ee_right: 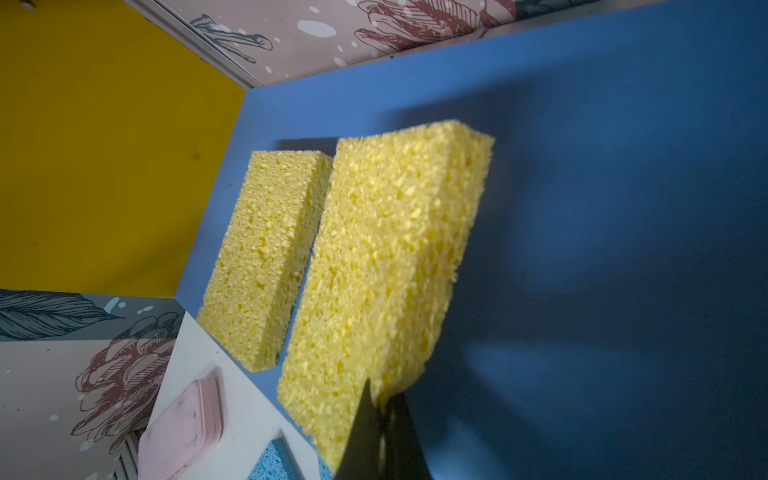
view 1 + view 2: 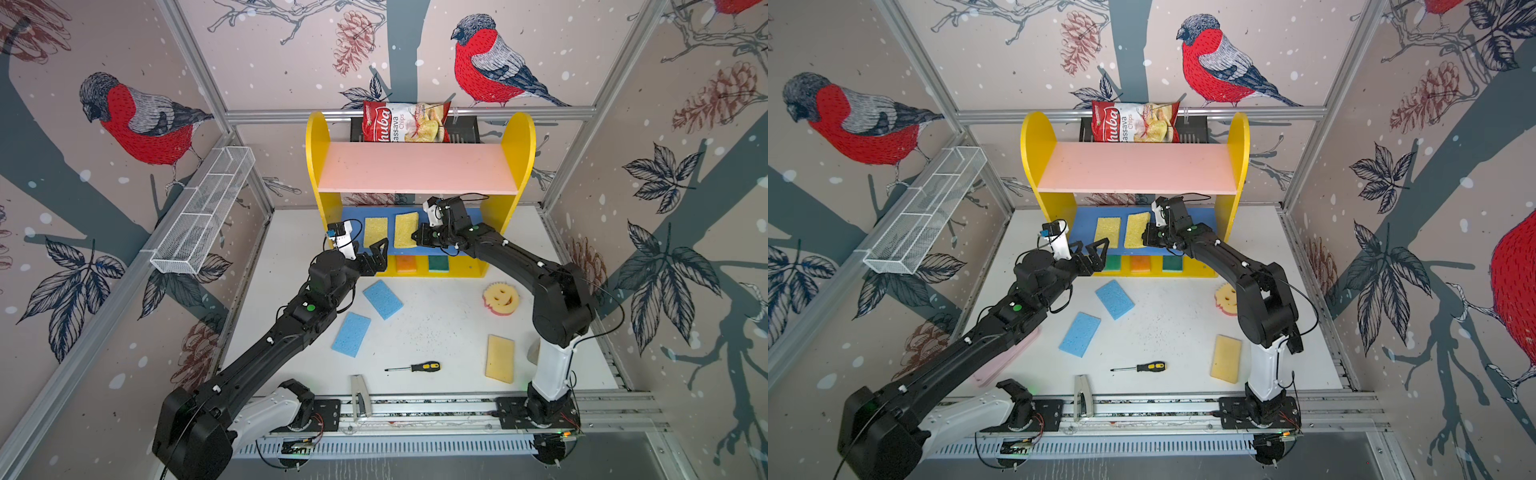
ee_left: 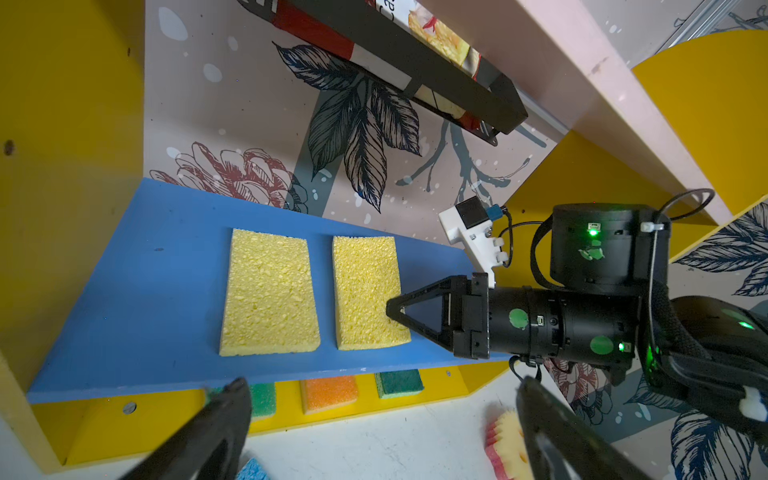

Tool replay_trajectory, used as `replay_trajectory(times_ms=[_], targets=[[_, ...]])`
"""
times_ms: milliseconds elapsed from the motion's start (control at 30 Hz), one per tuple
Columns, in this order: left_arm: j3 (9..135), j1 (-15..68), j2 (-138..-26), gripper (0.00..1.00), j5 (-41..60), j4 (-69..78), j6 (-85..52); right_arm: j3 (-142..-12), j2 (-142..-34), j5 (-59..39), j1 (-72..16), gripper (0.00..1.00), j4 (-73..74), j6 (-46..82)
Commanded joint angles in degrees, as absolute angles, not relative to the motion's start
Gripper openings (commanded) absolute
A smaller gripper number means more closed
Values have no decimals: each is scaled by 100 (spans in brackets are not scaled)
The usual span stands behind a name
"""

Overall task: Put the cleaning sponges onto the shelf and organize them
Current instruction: 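Lower the yellow sponge onto the blue shelf beside the first and open right gripper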

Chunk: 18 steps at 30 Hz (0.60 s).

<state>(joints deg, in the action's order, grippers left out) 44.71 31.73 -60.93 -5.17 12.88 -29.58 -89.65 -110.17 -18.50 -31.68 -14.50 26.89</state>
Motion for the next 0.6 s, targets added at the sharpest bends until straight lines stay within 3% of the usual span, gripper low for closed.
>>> replay_trajectory(times_ms=[0, 567], targets=[[4513, 3173, -6158, 98, -530, 1384, -2933, -9081, -11073, -1684, -3140, 0, -1841, 2415], [4628, 3177, -6416, 98, -333, 1396, -2993, -9499, -11233, -1716, -3030, 0, -2292, 1891]])
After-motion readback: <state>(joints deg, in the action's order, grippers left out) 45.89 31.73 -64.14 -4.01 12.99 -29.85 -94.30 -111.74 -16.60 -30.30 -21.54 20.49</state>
